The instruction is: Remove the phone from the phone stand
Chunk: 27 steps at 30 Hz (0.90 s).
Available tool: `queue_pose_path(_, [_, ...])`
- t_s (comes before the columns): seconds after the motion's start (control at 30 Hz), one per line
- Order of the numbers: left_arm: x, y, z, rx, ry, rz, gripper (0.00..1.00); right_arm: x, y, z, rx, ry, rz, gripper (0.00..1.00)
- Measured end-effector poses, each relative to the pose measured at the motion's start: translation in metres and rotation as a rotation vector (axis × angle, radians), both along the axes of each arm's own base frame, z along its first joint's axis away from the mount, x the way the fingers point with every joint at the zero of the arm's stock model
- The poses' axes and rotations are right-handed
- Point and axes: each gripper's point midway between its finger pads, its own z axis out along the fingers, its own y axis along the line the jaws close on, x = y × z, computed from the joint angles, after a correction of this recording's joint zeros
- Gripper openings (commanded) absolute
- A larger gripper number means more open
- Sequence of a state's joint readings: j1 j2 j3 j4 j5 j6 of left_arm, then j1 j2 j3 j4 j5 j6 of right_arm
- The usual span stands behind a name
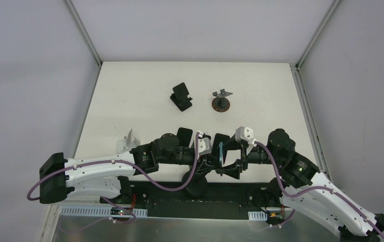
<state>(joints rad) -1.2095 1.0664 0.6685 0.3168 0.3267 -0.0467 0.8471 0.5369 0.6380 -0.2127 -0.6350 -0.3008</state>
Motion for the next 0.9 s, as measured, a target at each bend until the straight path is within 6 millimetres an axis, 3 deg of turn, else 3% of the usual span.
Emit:
queue_pose_path(0.77, [0.0026,-0.0059,-0.0003,0.005,0.004,0.002,0.00,0.0018,0.0027,0.0058,-0.008,0.022,-0.003,0.89])
queue_pose_path(0.9, [0.0020,-0.0078,-0.0004,0.008,0.006,-0.005,0.00,0.0018,0.0028,0.0083,-0.005,0.022,-0.003,0.84])
